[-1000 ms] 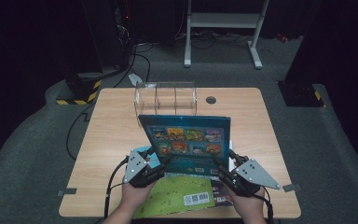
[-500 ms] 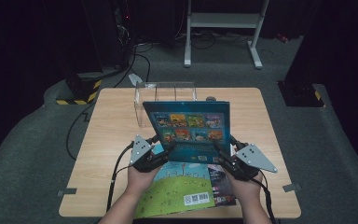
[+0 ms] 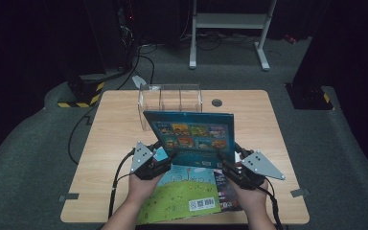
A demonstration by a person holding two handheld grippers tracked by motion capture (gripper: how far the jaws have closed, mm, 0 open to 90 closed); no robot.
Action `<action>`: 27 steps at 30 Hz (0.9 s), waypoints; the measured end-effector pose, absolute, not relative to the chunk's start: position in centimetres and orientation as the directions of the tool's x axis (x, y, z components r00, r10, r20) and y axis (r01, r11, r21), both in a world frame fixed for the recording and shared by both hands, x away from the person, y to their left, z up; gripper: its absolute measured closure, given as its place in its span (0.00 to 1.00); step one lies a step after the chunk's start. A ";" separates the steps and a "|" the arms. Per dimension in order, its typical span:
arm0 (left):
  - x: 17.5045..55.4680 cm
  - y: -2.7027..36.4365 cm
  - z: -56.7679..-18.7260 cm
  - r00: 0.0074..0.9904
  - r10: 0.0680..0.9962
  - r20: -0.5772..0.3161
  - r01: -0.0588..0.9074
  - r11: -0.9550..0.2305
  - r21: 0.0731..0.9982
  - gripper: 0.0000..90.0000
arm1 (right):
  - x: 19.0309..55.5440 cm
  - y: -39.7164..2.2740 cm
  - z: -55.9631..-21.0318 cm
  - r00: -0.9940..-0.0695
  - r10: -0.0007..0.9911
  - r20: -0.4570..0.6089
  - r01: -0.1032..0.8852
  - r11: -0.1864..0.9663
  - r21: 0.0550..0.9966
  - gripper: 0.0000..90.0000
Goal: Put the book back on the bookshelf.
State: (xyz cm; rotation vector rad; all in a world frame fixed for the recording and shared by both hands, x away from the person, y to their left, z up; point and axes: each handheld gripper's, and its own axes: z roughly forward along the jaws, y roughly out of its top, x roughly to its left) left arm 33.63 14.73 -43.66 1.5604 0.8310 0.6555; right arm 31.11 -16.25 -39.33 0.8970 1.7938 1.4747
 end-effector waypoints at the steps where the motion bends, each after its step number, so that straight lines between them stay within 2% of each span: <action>1: 33.5 14.8 -43.6 0.581 0.813 -0.051 0.143 -0.040 0.989 0.44 | 31.1 -16.2 -39.3 -0.564 0.824 -0.054 0.107 0.138 0.985 0.49; 4: 33.3 15.3 -43.3 0.568 0.820 -0.074 0.137 -0.005 0.991 0.45 | 31.2 -16.2 -39.3 -0.573 0.818 -0.053 0.116 0.145 0.983 0.47; 11: 33.1 15.6 -43.1 0.566 0.820 -0.078 0.134 0.002 0.991 0.44 | 31.5 -16.1 -38.8 -0.605 0.794 -0.062 0.094 0.149 0.984 0.49; 14: 33.0 15.7 -43.1 0.565 0.821 -0.078 0.136 0.000 0.991 0.44 | 31.5 -15.8 -38.3 -0.601 0.797 -0.067 0.090 0.151 0.984 0.44; 16: 33.0 15.7 -43.0 0.566 0.822 -0.070 0.136 -0.009 0.991 0.43 | 31.7 -15.8 -38.0 -0.613 0.789 -0.044 0.117 0.146 0.982 0.48; 24: 32.9 15.6 -42.6 0.561 0.826 -0.055 0.146 -0.034 0.989 0.41 | 31.6 -16.1 -37.9 -0.646 0.763 -0.019 0.123 0.128 0.984 0.55; 27: 32.9 15.4 -42.6 0.552 0.831 -0.067 0.158 -0.025 0.987 0.38 | 31.4 -16.0 -38.1 -0.665 0.746 -0.037 0.105 0.142 0.984 0.63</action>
